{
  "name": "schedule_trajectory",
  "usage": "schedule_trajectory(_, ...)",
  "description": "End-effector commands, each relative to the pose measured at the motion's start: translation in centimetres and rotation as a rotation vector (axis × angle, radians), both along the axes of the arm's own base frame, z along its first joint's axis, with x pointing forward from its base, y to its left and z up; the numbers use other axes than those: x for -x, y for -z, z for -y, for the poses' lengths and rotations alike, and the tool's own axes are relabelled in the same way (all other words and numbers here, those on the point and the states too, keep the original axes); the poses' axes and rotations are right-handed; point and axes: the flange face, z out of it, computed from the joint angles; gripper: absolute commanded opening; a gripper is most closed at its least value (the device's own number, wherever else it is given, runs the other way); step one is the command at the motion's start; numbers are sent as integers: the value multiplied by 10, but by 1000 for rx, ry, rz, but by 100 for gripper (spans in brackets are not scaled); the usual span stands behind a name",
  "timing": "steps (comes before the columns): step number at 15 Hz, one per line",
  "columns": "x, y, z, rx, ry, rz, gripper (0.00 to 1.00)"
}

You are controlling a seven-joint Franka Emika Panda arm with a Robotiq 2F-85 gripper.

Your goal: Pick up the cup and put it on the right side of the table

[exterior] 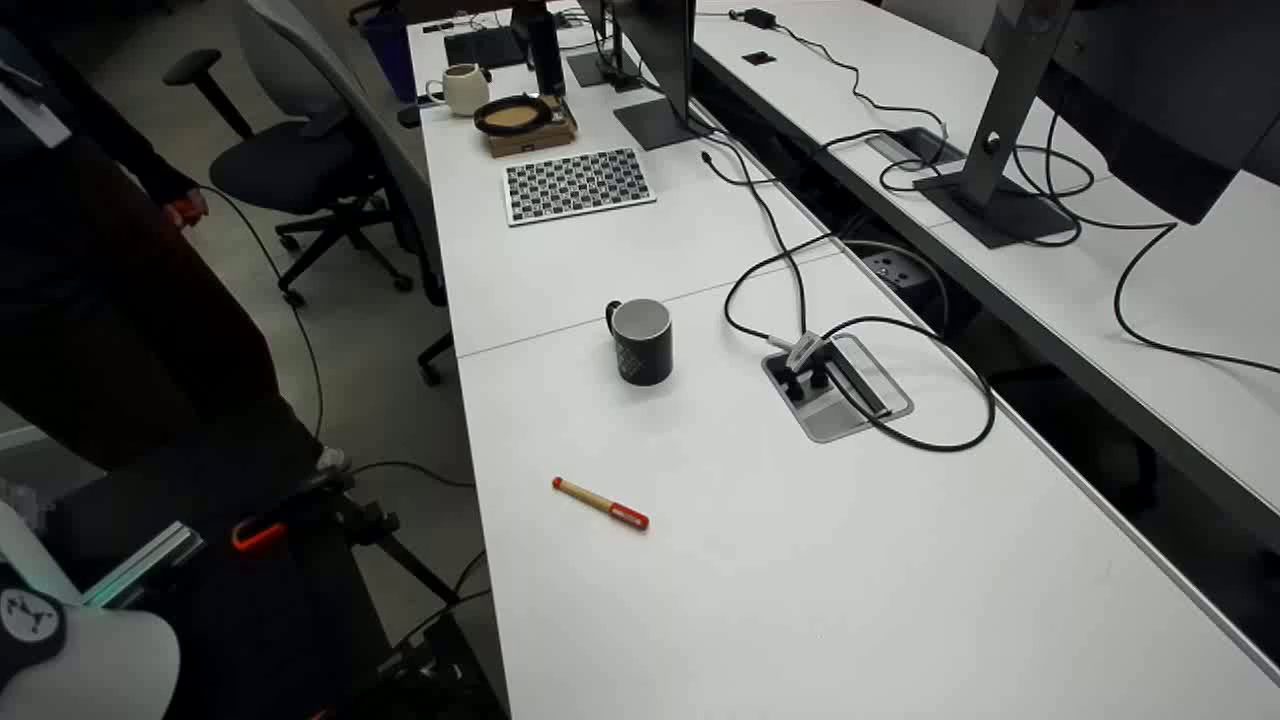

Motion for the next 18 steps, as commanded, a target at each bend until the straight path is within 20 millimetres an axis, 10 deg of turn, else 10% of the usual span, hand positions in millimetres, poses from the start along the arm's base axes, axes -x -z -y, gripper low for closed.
schedule_trajectory(1, 0, 0, 0, 0, 0, -1, 100)
schedule_trajectory(11, -36, 32, -31, 106, 323, 158, 100)
schedule_trajectory(18, -64, 102, -41, 160, 310, 157, 100)
